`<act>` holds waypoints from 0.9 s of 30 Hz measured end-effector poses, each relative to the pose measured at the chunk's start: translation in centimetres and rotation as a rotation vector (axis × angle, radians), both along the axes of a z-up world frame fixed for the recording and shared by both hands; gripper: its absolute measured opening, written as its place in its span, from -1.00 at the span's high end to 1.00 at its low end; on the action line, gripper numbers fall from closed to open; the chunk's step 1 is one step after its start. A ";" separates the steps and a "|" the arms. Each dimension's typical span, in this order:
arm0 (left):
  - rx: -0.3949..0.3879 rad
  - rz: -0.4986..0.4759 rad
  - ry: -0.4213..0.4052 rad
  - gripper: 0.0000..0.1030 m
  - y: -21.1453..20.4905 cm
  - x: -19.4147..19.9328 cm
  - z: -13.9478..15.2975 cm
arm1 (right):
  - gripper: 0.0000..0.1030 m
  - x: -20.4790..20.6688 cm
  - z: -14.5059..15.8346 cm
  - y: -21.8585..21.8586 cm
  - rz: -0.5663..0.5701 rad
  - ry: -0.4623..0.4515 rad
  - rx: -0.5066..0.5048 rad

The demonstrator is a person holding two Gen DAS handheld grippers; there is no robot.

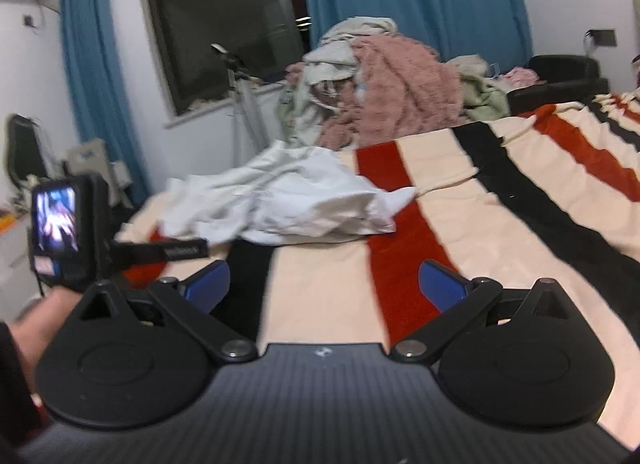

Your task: Fold clothes

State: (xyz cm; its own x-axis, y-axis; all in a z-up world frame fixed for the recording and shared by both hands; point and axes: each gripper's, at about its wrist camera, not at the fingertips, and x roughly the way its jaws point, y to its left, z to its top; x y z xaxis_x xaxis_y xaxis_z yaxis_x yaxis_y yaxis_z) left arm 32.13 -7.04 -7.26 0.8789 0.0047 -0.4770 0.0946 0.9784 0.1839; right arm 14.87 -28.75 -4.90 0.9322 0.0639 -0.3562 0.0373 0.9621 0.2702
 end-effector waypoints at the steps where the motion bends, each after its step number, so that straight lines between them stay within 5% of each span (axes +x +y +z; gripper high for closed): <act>1: 0.003 -0.028 0.011 -0.99 -0.2 1.4 -0.4 | -1.00 0.8 -0.6 -0.3 -0.013 0.003 -0.005; 4: 0.097 -0.125 0.016 -0.92 -1.5 4.0 -1.8 | -1.00 2.4 -2.3 -0.6 -0.017 0.020 0.013; 6: 0.211 -0.129 0.044 -0.43 -2.2 6.1 -2.5 | -1.00 3.0 -3.2 -0.6 -0.035 0.025 0.006; 7: 0.238 -0.116 0.054 0.06 -2.1 7.1 -2.5 | -1.00 3.1 -3.5 -0.5 -0.047 0.029 -0.002; 8: 0.236 -0.099 0.061 0.57 -1.8 7.9 -2.2 | -1.00 3.4 -3.7 -0.5 -0.056 0.031 -0.004; 9: 0.212 -0.088 0.052 0.73 -1.2 8.3 -1.5 | -1.00 3.5 -3.8 -0.6 -0.063 0.027 0.000; 16: 0.034 -0.174 -0.067 0.82 1.4 2.7 5.5 | -1.00 2.2 -2.7 -0.2 -0.099 -0.078 -0.058; 20: -0.052 -0.253 -0.080 0.85 2.1 -4.7 9.5 | -1.00 0.7 -1.6 0.5 -0.089 -0.144 -0.093; 27: -0.186 -0.317 -0.109 0.86 4.4 -19.5 12.5 | -1.00 -3.2 -0.1 3.3 -0.001 -0.227 -0.206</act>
State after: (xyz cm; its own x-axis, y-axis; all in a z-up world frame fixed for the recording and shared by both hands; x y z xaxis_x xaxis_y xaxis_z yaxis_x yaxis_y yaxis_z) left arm 12.64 -2.63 5.21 0.8682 -0.3537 -0.3479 0.3879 0.9212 0.0314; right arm 11.70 -25.40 -5.00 0.9896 0.0106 -0.1436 -0.0004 0.9975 0.0711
